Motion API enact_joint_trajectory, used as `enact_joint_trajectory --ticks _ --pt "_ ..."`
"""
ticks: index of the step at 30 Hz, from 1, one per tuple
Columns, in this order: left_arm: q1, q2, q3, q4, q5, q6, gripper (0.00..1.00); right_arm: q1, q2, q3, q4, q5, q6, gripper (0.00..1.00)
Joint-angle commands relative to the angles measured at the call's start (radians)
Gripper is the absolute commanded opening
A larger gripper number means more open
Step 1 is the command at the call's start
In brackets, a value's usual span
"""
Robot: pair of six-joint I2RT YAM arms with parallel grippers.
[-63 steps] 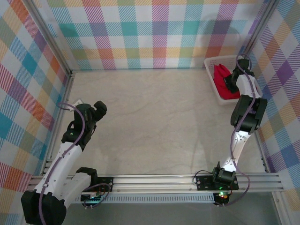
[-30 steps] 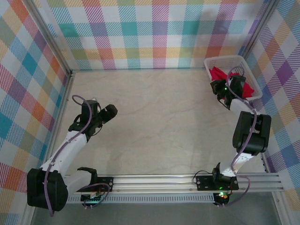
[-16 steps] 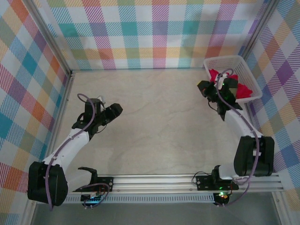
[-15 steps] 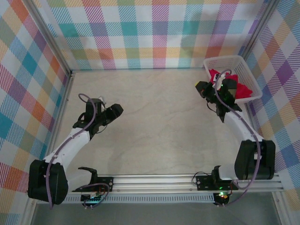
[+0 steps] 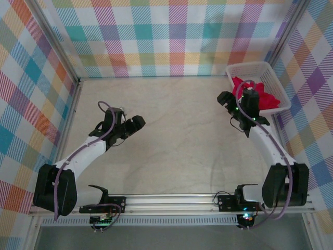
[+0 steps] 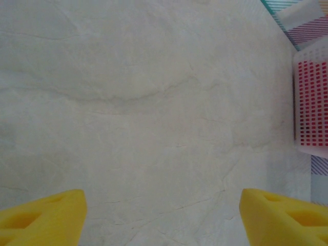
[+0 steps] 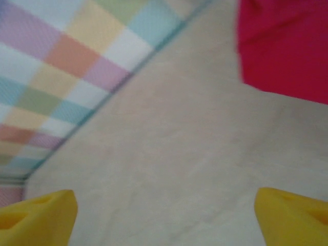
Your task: Fold the inside-out t-shirt
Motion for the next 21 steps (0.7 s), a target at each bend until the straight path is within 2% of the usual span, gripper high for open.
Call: enact_joint_trajectory --ticks 1,6,16,19,21 --pt "-0.019 -0.002 0.035 -0.020 -0.023 0.013 0.80 -0.003 0.063 0.075 -0.126 0.205 0.020 0.94" --pt "-0.022 -0.024 0.049 -0.074 -0.059 0.045 0.80 -0.042 0.183 0.156 -0.157 0.287 0.056 0.95" --pt "-0.022 -0.034 0.068 -0.124 -0.094 0.088 0.80 -0.074 0.402 0.368 -0.279 0.301 0.082 0.93" --pt "-0.022 -0.033 0.085 -0.148 -0.104 0.108 0.80 -0.074 0.430 0.400 -0.273 0.297 0.072 0.85" --pt "-0.022 -0.033 0.086 -0.149 -0.112 0.113 0.80 -0.074 0.440 0.418 -0.278 0.296 0.069 0.72"
